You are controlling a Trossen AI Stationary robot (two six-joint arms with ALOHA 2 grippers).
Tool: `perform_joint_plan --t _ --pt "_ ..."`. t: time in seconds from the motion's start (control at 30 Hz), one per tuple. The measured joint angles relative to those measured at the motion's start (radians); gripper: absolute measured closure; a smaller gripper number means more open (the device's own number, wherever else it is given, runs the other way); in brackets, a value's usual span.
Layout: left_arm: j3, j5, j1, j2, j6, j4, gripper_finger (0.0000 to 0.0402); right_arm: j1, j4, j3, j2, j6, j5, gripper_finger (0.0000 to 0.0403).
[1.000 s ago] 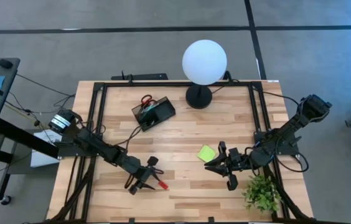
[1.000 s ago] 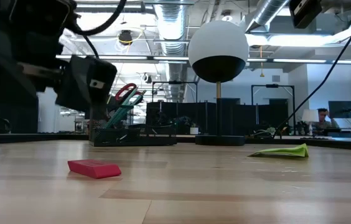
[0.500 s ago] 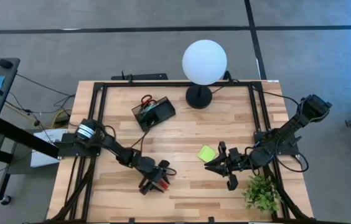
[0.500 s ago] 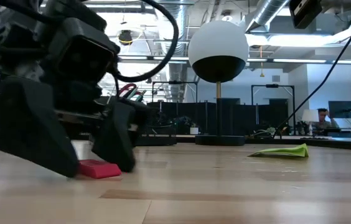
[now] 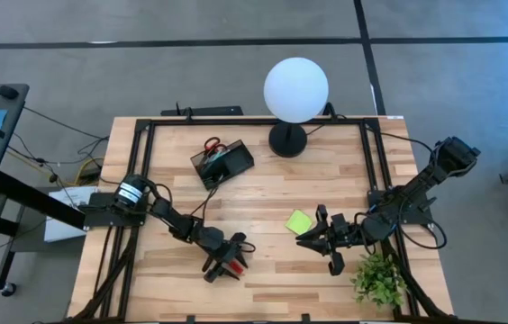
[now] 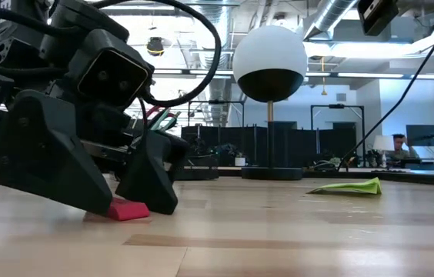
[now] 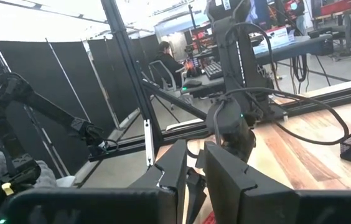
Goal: Pick and place office supplies into organizer
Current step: Put the red eraser into the black desk organizer
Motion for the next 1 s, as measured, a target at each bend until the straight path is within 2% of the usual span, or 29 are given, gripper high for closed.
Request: perform_joint_plan --t 0.13,0.43,0.57,0.87,1.0 --pt "-0.02 -0.029 -0.019 0.0 -0.016 0.016 0.0187 0.003 0.0 0.0 0.0 0.0 0.0 0.0353" --pt "-0.029 -0.208 -0.074 0.0 0.031 0.023 0.0194 0.003 0.0 0.0 0.0 0.0 0.0 0.0353" --pt "-0.029 -0.228 -0.081 0.0 0.03 0.02 0.023 0.003 0.0 0.0 0.0 0.0 0.0 0.0353" --pt "-0.035 -0.238 -0.08 0.0 0.029 0.04 0.035 0.003 0.0 0.0 0.0 0.026 0.0 0.0353" --pt "-0.037 -0.282 -0.074 -0.026 0.024 0.044 0.0356 0.003 0.0 0.0 0.0 0.05 0.0 0.0353"
